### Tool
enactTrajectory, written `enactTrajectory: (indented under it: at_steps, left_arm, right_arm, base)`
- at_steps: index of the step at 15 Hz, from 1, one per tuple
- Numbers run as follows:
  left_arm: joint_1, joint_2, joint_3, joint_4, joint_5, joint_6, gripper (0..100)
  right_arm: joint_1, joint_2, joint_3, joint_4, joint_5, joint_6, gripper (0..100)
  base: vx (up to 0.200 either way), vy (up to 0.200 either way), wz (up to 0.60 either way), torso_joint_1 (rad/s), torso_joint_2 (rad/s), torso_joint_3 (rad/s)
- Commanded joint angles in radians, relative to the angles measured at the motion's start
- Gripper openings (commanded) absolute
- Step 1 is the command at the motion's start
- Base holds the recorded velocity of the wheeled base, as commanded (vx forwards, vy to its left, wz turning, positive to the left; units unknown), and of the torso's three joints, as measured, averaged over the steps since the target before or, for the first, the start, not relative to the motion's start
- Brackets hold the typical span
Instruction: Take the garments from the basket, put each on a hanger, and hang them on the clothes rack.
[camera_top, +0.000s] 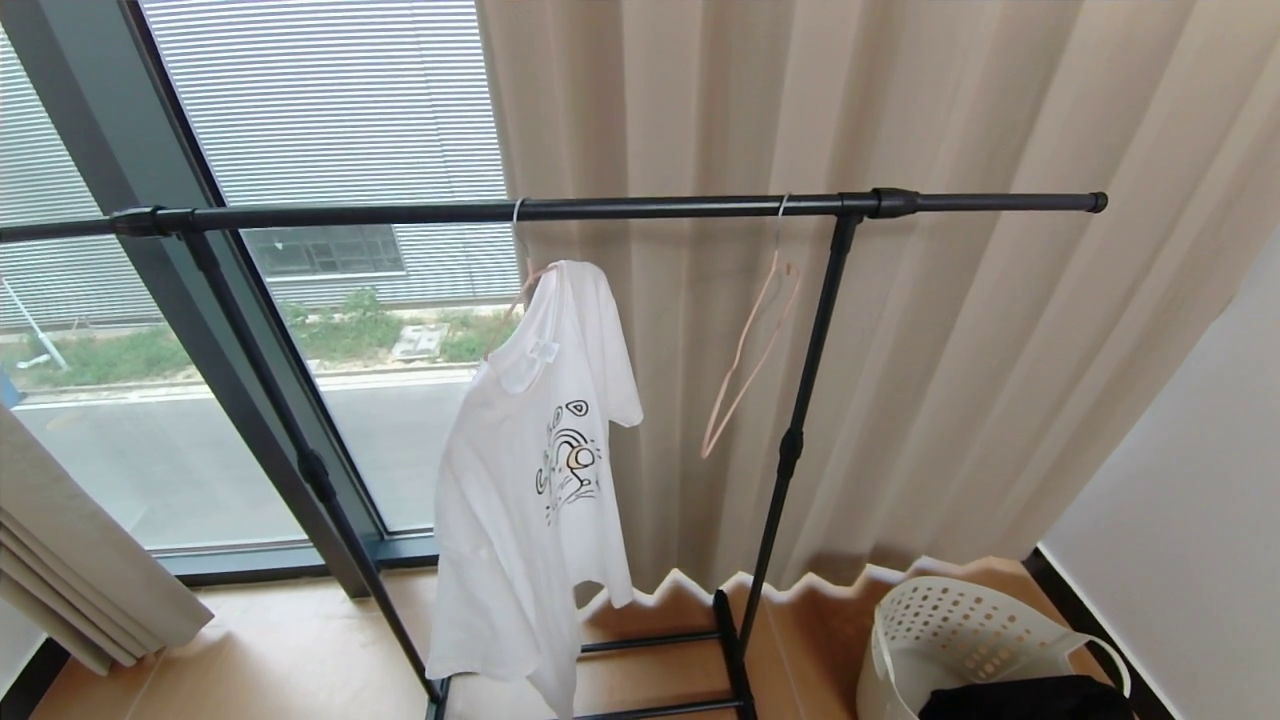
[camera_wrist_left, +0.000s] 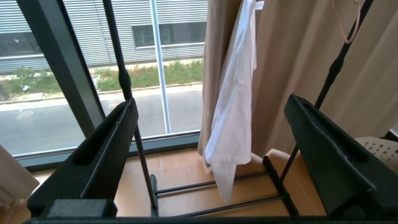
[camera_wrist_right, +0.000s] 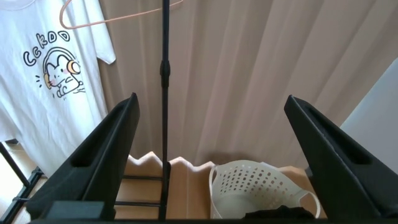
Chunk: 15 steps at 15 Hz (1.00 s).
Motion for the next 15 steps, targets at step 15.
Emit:
enactTrajectory:
  at_steps: [15]
  left_arm:
    - [-0.001, 0.001, 0.0, 0.0, 0.0, 0.0, 100]
  right_arm:
    - [0.0, 0.002, 0.0, 0.0, 0.001, -0.002, 100]
  base:
    - [0.0, 0.0, 0.0, -0.188, 0.47, 0.277]
